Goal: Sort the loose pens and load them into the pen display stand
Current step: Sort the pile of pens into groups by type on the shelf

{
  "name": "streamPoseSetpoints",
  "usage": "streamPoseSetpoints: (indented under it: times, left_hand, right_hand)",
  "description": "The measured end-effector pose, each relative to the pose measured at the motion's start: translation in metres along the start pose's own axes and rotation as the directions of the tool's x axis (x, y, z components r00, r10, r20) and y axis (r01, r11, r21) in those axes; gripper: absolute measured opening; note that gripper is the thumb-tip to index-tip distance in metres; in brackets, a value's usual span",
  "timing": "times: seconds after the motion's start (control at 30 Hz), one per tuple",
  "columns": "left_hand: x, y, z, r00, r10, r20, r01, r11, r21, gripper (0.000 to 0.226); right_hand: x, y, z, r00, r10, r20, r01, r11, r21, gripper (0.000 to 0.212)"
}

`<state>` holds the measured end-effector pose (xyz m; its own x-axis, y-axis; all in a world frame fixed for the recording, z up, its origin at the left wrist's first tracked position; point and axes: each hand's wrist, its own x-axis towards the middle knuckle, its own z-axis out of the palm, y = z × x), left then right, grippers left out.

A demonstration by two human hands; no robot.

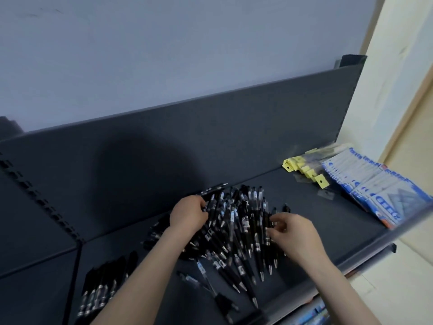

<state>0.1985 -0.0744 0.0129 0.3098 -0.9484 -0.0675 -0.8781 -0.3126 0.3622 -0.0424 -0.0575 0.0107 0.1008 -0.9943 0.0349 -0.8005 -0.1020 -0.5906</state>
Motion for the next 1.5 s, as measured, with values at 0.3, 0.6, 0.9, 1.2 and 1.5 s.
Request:
streamPoseSetpoints:
  times: [0.3, 0.6, 0.9, 1.2, 1.5]
  left_hand:
    - [0.008, 0.009, -0.004, 0.996, -0.071, 0.062, 0.07, 0.997, 0.023, 0.042]
    - [-0.006, 0.006, -0.01, 0.987, -0.12, 0.106, 0.137, 0.975, -0.176, 0.041]
    - [-0.044, -0.009, -0.015, 0.989, -0.129, 0.073, 0.145, 0.732, -0.666, 0.041]
    - [-0.096, -0.026, -0.03, 0.971, -0.2, 0.129, 0.202, 0.411, -0.889, 0.03]
    - [-0.163, -0.086, -0.027, 0.911, -0.411, 0.019, 0.192, 0.383, -0.904, 0.035]
  right_hand:
    - [0.025, 0.031, 0.011, 0.994, 0.108, 0.004, -0.105, 0.98, -0.17, 0.028]
    - [0.036, 0.03, 0.011, 0.988, 0.153, 0.013, -0.15, 0.977, -0.15, 0.023]
    - [0.03, -0.017, -0.001, 0.998, 0.028, 0.047, -0.036, 0.984, 0.174, 0.023]
    - [0.005, -0.083, 0.042, 0.939, -0.191, 0.285, 0.082, 0.932, 0.353, 0.016]
    - [-0.039, -0.132, 0.097, 0.84, -0.374, 0.393, 0.219, 0.896, 0.386, 0.012]
